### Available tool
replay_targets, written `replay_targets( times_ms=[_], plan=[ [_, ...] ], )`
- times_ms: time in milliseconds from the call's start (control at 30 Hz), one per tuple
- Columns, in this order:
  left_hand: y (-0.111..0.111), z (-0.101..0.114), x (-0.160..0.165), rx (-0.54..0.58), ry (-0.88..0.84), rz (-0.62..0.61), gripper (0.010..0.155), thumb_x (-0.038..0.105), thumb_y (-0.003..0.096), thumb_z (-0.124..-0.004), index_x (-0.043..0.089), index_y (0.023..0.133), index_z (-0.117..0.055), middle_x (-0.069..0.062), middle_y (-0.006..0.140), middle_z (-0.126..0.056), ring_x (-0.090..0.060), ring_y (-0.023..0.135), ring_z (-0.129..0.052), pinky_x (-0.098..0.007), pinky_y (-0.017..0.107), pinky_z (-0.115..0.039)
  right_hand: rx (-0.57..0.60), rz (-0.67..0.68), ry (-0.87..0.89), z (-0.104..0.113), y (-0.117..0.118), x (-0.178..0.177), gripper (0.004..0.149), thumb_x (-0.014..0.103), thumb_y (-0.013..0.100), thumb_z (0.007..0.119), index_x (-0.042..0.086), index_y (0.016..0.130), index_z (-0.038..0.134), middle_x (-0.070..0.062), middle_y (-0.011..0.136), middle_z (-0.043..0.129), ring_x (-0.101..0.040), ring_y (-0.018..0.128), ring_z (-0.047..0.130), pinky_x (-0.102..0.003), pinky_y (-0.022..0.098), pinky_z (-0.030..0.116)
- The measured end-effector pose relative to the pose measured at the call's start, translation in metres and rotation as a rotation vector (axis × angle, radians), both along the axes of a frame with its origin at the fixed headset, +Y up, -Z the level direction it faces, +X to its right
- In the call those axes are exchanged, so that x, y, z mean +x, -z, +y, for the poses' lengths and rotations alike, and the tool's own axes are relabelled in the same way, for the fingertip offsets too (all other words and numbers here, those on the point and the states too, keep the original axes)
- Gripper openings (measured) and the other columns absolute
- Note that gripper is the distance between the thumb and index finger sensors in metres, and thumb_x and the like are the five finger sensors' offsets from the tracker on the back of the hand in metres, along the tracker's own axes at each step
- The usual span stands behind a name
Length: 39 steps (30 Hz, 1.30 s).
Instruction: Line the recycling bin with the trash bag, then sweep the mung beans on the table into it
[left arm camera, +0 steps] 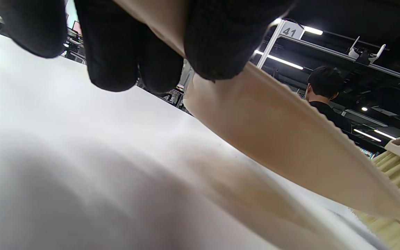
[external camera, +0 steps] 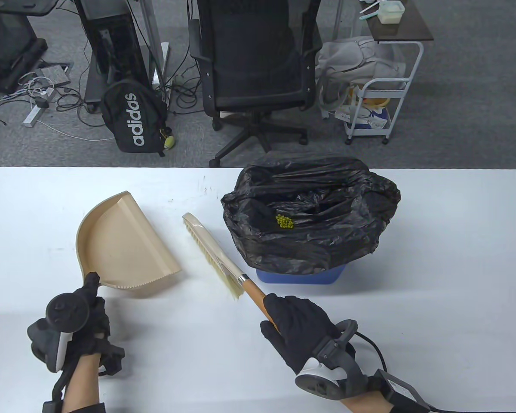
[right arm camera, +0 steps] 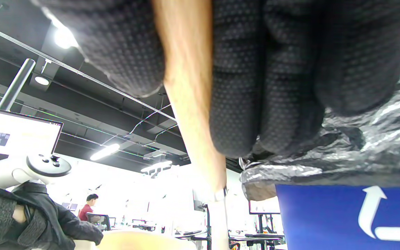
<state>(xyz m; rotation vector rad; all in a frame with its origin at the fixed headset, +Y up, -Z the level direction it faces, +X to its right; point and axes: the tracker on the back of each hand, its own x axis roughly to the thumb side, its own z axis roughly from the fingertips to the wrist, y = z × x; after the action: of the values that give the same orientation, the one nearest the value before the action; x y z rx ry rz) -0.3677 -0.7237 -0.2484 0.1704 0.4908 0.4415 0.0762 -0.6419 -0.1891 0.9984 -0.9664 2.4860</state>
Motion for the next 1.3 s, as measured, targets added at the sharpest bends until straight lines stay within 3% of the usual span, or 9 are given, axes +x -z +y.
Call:
replay_targets(
  times_ms=[600, 867, 1033, 1167, 1300],
  plan=[
    [-0.005, -0.001, -0.006, 0.004, -0.054, 0.031, 0.057, 0.018, 0.0497, -0.088, 0.024, 0.105, -0.077, -0.026, 0.099, -0.089, -0.056, 0.085, -0.090, -0.078, 0.059, -0.069, 0.005, -0.015, 0.007, 0.010, -0.001, -0.014, 0.056, 0.033, 0.048, 0.084, -0.005, 0.089, 0.087, -0.027, 0.062, 0.104, -0.047, 0.052, 0.106, -0.058, 0.038, 0.088],
    [-0.004, -0.001, -0.001, -0.007, -0.028, 0.024, 0.058, 0.018, 0.0495, -0.088, 0.024, 0.106, -0.077, -0.026, 0.099, -0.089, -0.056, 0.085, -0.091, -0.078, 0.059, -0.069, 0.129, -0.050, -0.121, 0.010, 0.006, -0.037, 0.055, 0.033, 0.048, 0.084, -0.004, 0.089, 0.087, -0.026, 0.063, 0.104, -0.046, 0.054, 0.106, -0.058, 0.039, 0.088],
    [-0.004, -0.001, -0.001, -0.012, -0.025, 0.026, 0.057, 0.018, 0.0495, -0.088, 0.023, 0.106, -0.077, -0.026, 0.099, -0.089, -0.056, 0.085, -0.090, -0.078, 0.059, -0.069, 0.214, -0.103, -0.301, 0.004, 0.011, -0.060, 0.055, 0.034, 0.048, 0.084, -0.001, 0.090, 0.087, -0.025, 0.065, 0.104, -0.046, 0.057, 0.105, -0.058, 0.041, 0.087],
    [-0.004, -0.001, 0.000, -0.015, -0.027, 0.023, 0.058, 0.018, 0.0494, -0.088, 0.024, 0.105, -0.077, -0.026, 0.099, -0.090, -0.056, 0.085, -0.091, -0.078, 0.059, -0.069, 0.136, -0.097, -0.342, -0.005, 0.016, -0.074, 0.055, 0.034, 0.047, 0.084, 0.000, 0.091, 0.087, -0.025, 0.067, 0.104, -0.047, 0.057, 0.105, -0.059, 0.042, 0.087],
    [-0.004, -0.001, 0.000, -0.015, -0.027, 0.023, 0.058, 0.018, 0.0493, -0.088, 0.023, 0.106, -0.077, -0.026, 0.098, -0.090, -0.056, 0.085, -0.091, -0.078, 0.059, -0.069, -0.051, -0.086, -0.323, -0.014, 0.024, -0.086, 0.057, 0.032, 0.047, 0.085, -0.002, 0.094, 0.084, -0.027, 0.069, 0.102, -0.049, 0.058, 0.104, -0.060, 0.042, 0.086]
  ],
)
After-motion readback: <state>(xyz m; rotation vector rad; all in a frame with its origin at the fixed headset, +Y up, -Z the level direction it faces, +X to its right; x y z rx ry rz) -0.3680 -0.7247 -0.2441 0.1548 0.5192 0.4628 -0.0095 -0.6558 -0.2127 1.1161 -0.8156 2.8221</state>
